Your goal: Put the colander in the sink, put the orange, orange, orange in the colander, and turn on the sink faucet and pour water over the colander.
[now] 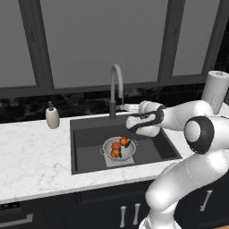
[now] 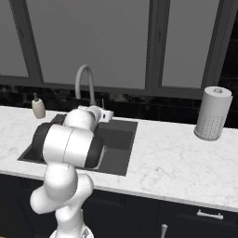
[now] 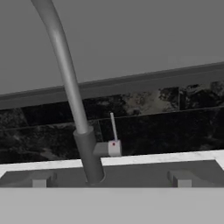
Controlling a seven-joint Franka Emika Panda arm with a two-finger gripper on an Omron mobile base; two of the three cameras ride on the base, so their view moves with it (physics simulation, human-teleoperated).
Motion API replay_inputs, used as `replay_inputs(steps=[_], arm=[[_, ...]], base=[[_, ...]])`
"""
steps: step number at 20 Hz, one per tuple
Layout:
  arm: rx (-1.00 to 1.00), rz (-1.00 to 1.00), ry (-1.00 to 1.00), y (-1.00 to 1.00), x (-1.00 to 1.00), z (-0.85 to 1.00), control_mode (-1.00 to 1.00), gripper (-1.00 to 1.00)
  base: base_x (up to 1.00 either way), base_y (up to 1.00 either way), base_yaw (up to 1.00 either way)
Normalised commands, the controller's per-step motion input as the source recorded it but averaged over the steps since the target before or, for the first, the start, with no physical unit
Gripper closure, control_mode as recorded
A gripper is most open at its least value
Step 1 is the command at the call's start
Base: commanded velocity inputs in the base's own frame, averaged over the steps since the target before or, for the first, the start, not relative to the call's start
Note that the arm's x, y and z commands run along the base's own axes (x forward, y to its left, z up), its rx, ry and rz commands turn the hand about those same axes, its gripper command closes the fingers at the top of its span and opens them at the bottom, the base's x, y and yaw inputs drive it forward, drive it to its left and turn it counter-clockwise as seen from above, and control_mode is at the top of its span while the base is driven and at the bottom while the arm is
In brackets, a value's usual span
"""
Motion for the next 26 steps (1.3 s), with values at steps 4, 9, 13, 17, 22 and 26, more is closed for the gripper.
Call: replay_inputs(steps=[4,9,13,17,22,26], arm=[[0.0,0.0,-0.05,0.0,0.29,-0.1,-1.0,-1.0],[0.01,0.0,-0.06,0.0,0.36,-0.1,-1.0,-1.0],[0.0,0.0,-0.09,0.08,0.34,-0.14,-1.0,-1.0],[0.0,0.0,-0.12,0.3,0.18,-0.19,-1.0,-1.0],[0.0,0.0,-0.13,0.2,0.06,-0.41,-1.0,-1.0],[0.0,0.0,-0.07,0.11,0.0,-0.33,-1.0,-1.0]], base=[[0.0,0.0,0.0],[0.0,0.0,0.0],[0.0,0.0,0.0],[0.0,0.0,0.0],[0.0,0.0,0.0],[0.0,0.0,0.0]])
